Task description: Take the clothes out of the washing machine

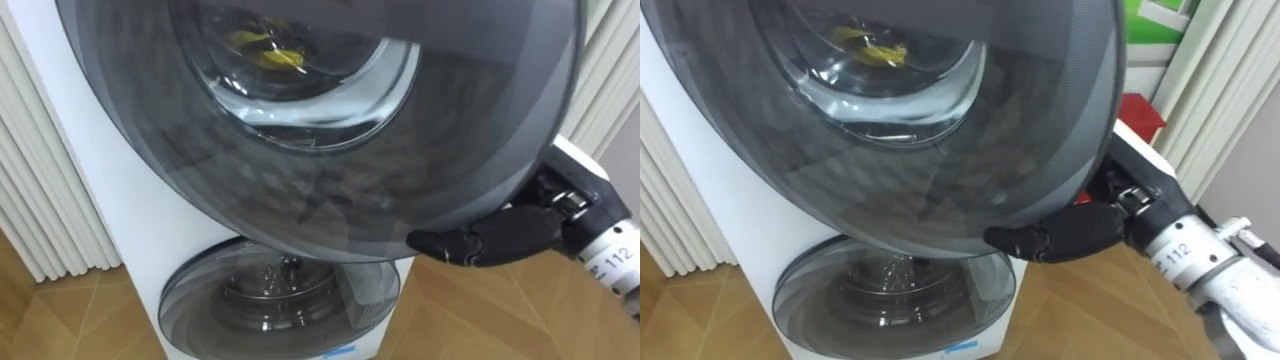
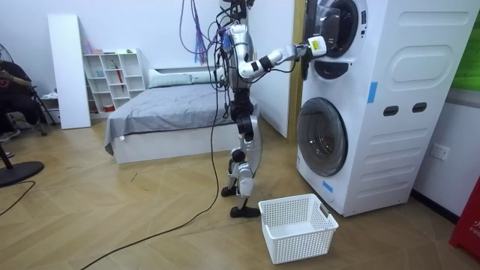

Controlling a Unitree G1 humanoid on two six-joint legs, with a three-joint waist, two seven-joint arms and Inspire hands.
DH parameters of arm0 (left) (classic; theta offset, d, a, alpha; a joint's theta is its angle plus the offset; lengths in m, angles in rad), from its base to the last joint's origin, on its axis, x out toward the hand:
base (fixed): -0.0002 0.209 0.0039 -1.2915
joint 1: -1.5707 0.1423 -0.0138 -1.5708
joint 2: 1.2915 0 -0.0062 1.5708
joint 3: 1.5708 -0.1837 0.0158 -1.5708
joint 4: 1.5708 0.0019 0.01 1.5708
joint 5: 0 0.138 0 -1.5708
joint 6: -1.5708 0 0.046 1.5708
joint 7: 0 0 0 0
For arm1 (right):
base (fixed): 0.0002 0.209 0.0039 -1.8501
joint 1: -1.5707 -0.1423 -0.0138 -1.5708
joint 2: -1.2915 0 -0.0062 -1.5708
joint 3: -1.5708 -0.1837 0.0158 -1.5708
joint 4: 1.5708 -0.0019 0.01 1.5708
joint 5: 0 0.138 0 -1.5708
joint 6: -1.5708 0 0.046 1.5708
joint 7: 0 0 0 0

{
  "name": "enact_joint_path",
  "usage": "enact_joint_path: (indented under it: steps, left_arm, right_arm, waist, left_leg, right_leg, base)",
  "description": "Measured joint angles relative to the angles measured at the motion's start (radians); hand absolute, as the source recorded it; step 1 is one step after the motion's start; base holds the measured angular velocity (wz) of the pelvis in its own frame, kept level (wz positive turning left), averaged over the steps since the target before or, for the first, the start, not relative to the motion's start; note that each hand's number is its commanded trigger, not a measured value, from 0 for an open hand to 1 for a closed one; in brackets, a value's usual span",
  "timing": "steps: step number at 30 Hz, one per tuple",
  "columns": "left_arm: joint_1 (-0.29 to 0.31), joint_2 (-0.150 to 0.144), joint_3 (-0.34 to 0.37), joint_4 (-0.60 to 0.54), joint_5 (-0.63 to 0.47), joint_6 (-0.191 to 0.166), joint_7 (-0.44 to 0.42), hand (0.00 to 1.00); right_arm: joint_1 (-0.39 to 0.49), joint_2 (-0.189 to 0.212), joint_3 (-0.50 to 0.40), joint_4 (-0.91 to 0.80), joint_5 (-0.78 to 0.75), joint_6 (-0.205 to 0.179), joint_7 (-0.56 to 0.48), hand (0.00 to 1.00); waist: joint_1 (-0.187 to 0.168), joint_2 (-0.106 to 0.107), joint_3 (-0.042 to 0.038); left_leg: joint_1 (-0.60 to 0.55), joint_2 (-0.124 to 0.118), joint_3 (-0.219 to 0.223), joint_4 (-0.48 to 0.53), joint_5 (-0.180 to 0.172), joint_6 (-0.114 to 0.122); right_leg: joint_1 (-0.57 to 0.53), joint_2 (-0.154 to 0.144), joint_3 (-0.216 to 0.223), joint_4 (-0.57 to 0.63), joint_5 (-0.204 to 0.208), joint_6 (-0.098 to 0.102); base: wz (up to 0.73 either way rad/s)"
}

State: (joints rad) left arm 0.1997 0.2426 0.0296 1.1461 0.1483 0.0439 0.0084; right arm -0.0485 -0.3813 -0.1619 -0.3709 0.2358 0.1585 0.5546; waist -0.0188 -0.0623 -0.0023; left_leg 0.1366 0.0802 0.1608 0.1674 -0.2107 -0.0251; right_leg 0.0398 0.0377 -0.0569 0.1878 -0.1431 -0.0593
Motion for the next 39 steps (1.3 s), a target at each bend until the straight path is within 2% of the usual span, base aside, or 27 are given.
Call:
enact_joint_path:
  steps: [5, 7, 10, 15, 20, 23, 25, 26, 27, 29, 31, 32, 33, 34, 35, 36, 37, 38, 39]
  left_arm:
    - [-0.035, 0.006, -0.015, 0.012, 0.0, 0.0, -0.02, 0.0]
    - [-0.038, 0.007, -0.018, 0.011, 0.0, 0.0, -0.021, 0.0]
    - [-0.035, 0.011, -0.046, 0.011, 0.001, 0.001, -0.023, 0.0]
    - [-0.034, 0.024, -0.079, 0.006, 0.002, 0.001, -0.043, 0.0]
    - [-0.048, 0.025, -0.083, -0.012, 0.045, 0.003, -0.066, 0.0]
    - [-0.046, 0.027, -0.104, -0.051, 0.062, 0.021, -0.063, 0.0]
    - [-0.044, 0.028, -0.111, -0.061, 0.062, 0.023, -0.06, 0.0]
    - [-0.043, 0.028, -0.11, -0.065, 0.063, 0.024, -0.059, 0.0]
    - [-0.044, 0.028, -0.111, -0.067, 0.063, 0.03, -0.059, 0.0]
    - [-0.054, 0.027, -0.113, -0.076, 0.066, 0.04, -0.058, 0.0]
    - [-0.051, 0.027, -0.114, -0.098, 0.082, 0.041, -0.055, 0.0]
    - [-0.049, 0.027, -0.12, -0.105, 0.082, 0.044, -0.051, 0.0]
    - [-0.049, 0.027, -0.125, -0.107, 0.082, 0.044, -0.048, 0.0]
    - [-0.048, 0.027, -0.129, -0.114, 0.083, 0.046, -0.042, 0.0]
    - [-0.048, 0.027, -0.128, -0.123, 0.083, 0.047, -0.04, 0.0]
    - [-0.05, 0.023, -0.122, -0.128, 0.083, 0.048, -0.04, 0.0]
    - [-0.051, 0.019, -0.117, -0.129, 0.083, 0.049, -0.041, 0.0]
    - [-0.049, 0.001, -0.093, -0.133, 0.083, 0.047, -0.042, 0.0]
    - [-0.05, -0.007, -0.059, -0.139, 0.082, 0.044, -0.042, 0.0]
  right_arm:
    - [0.0, 0.025, 0.033, -0.001, 0.0, -0.007, 0.02, 0.0]
    - [0.0, 0.043, 0.041, -0.001, -0.001, -0.006, 0.022, 0.0]
    - [0.0, 0.075, 0.068, -0.001, 0.006, -0.006, 0.025, 0.0]
    - [0.0, 0.094, 0.127, -0.008, 0.039, -0.018, 0.03, 0.0]
    - [-0.001, 0.109, 0.177, -0.008, 0.031, -0.022, 0.031, 0.0]
    - [-0.001, 0.111, 0.2, -0.008, 0.028, -0.015, -0.006, 0.0]
    - [-0.002, 0.121, 0.219, -0.008, 0.028, -0.015, -0.03, 0.0]
    - [-0.005, 0.133, 0.234, -0.008, 0.026, -0.015, -0.04, 0.0]
    - [-0.009, 0.144, 0.256, -0.008, 0.025, -0.015, -0.054, 0.0]
    - [-0.009, 0.156, 0.272, -0.008, 0.025, -0.015, -0.063, 0.0]
    - [-0.015, 0.157, 0.292, -0.008, 0.025, -0.015, -0.064, 0.0]
    - [-0.022, 0.157, 0.311, -0.008, 0.025, -0.015, -0.064, 0.0]
    - [-0.028, 0.156, 0.322, -0.008, 0.025, -0.015, -0.064, 0.0]
    - [-0.042, 0.155, 0.349, -0.007, 0.025, -0.015, -0.062, 0.0]
    - [-0.061, 0.154, 0.379, -0.007, 0.022, -0.015, -0.058, 0.0]
    - [-0.082, 0.153, 0.413, -0.006, 0.009, -0.014, -0.055, 0.0]
    - [-0.096, 0.153, 0.432, -0.005, -0.002, -0.012, -0.052, 0.0]
    - [-0.15, 0.142, 0.48, -0.007, -0.01, -0.011, -0.035, 0.0]
    - [-0.211, 0.147, 0.533, -0.008, -0.013, -0.013, -0.011, 0.0]
  waist:
    - [0.013, -0.003, 0.002]
    - [0.026, -0.008, 0.0036]
    - [0.027, -0.011, 0.0032]
    - [0.036, -0.017, -0.0008]
    - [0.057, -0.018, -0.0012]
    - [0.062, -0.019, -0.0016]
    - [0.094, -0.019, -0.0034]
    - [0.111, -0.019, -0.0034]
    - [0.111, -0.021, -0.0038]
    - [0.111, -0.022, -0.004]
    - [0.115, -0.023, -0.0037]
    - [0.123, -0.024, -0.0034]
    - [0.129, -0.025, -0.0037]
    - [0.136, -0.027, -0.0038]
    - [0.136, -0.03, -0.0047]
    - [0.137, -0.033, -0.005]
    - [0.138, -0.028, -0.0068]
    - [0.153, 0.0, 0.0005]
    - [0.159, -0.025, 0.0135]
  left_leg:
    - [0.0, 0.009, 0.0, 0.0, 0.005, -0.009]
    - [0.004, 0.013, 0.0, 0.0, 0.008, -0.013]
    - [0.001, 0.019, -0.002, 0.002, 0.014, -0.024]
    - [-0.031, 0.035, -0.003, 0.005, 0.031, -0.049]
    - [-0.042, 0.047, -0.009, 0.006, 0.052, -0.067]
    - [-0.063, 0.046, -0.016, 0.019, 0.053, -0.067]
    - [-0.074, 0.045, -0.035, 0.028, 0.053, -0.067]
    - [-0.087, 0.046, -0.047, 0.036, 0.053, -0.067]
    - [-0.104, 0.046, -0.077, 0.043, 0.055, -0.071]
    - [-0.125, 0.046, -0.11, 0.056, 0.061, -0.078]
    - [-0.134, 0.04, -0.11, 0.066, 0.069, -0.08]
    - [-0.142, 0.026, -0.11, 0.074, 0.071, -0.077]
    - [-0.144, 0.02, -0.109, 0.076, 0.071, -0.076]
    - [-0.156, 0.011, -0.107, 0.084, 0.068, -0.071]
    - [-0.172, -0.002, -0.108, 0.088, 0.066, -0.068]
    - [-0.186, -0.011, -0.109, 0.081, 0.058, -0.055]
    - [-0.193, -0.009, -0.109, 0.082, 0.056, -0.053]
    - [-0.222, 0.013, -0.131, 0.132, 0.049, -0.056]
    - [-0.273, 0.003, -0.152, 0.255, 0.016, -0.095]
  right_leg:
    - [-0.005, 0.01, 0.004, 0.0, 0.006, -0.01]
    - [-0.007, 0.016, 0.012, -0.002, 0.008, -0.014]
    - [-0.009, 0.02, 0.011, 0.0, 0.006, -0.018]
    - [-0.037, 0.033, -0.006, 0.001, 0.021, -0.041]
    - [-0.038, 0.038, -0.041, 0.001, 0.021, -0.05]
    - [-0.047, 0.034, -0.089, 0.002, 0.017, -0.059]
    - [-0.051, 0.025, -0.139, 0.002, 0.014, -0.069]
    - [-0.051, 0.017, -0.184, -0.001, 0.017, -0.07]
    - [-0.052, 0.012, -0.225, -0.002, 0.018, -0.072]
    - [-0.054, 0.013, -0.257, 0.001, 0.014, -0.083]
    - [-0.061, 0.007, -0.298, 0.001, 0.008, -0.092]
    - [-0.062, 0.0, -0.326, 0.001, 0.004, -0.097]
    - [-0.062, -0.004, -0.343, 0.001, 0.001, -0.096]
    - [-0.063, -0.009, -0.369, 0.0, -0.006, -0.083]
    - [-0.068, -0.008, -0.386, 0.0, -0.011, -0.044]
    - [-0.07, -0.006, -0.387, -0.001, -0.016, 0.024]
    - [-0.073, 0.002, -0.375, 0.003, -0.019, 0.076]
    - [-0.134, 0.003, -0.254, 0.172, -0.068, 0.052]
    - [-0.217, -0.027, -0.201, 0.345, -0.181, -0.001]
  base:
    - [-0.07]
    - [-0.14]
    - [-0.02]
    - [0.06]
    - [0.19]
    - [0.24]
    - [-0.16]
    - [-0.2]
    - [-0.06]
    - [0.32]
    - [0.32]
    - [0.12]
    - [0.1]
    - [0.19]
    - [0.35]
    - [0.39]
    - [0.17]
    - [0.1]
    - [0.16]
